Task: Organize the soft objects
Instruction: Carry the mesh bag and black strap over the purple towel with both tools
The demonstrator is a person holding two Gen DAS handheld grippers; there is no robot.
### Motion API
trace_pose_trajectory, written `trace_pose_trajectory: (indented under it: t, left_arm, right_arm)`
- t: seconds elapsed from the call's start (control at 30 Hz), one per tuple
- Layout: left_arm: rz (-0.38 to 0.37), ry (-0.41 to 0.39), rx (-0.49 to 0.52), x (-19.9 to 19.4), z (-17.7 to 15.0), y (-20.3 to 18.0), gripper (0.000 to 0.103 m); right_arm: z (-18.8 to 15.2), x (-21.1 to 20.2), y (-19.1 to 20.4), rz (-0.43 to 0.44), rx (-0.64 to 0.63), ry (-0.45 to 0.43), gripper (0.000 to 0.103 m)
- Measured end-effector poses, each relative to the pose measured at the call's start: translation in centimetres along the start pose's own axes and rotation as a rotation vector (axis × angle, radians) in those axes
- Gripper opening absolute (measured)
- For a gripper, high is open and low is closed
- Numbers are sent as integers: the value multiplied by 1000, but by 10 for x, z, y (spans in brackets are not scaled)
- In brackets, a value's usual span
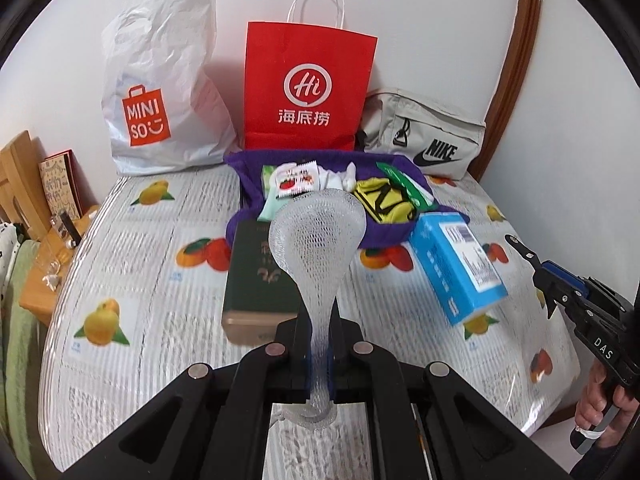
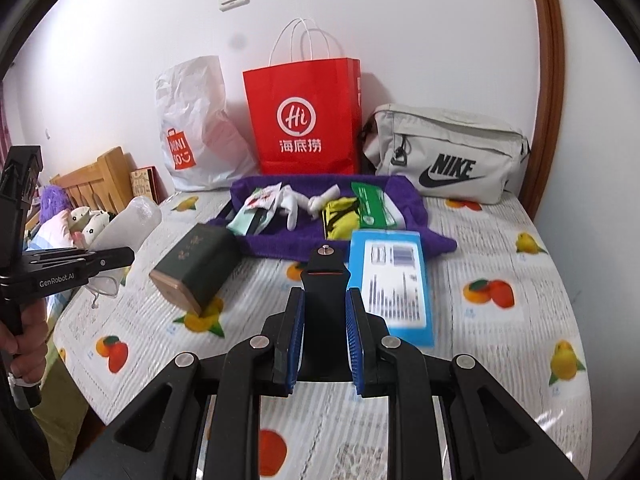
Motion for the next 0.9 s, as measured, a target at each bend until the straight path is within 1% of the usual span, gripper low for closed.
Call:
trace_pose_trajectory:
  t: [0.3,0.63,0.9]
  left_arm:
    - [11,5,6,22,29,-9,5]
    - [28,1,2,43,58,-13,5]
    - [34,-9,1,64,90,-13,5]
  right_arm:
    - [33,27,-15,23,12,-10,21]
    - [59,55,-26,36,0,-9,21]
    - [96,79,-48,1,4,-37,21]
Point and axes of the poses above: each gripper's, at about its wrist camera, not at the fingertips, and x roughly the way its jaws point, y to its left, z to its top, the point moved 6 cm from there along x, roughly the way its jaws point, and after that the axes turned 6 degrees about -x, right-handed, at the moved point
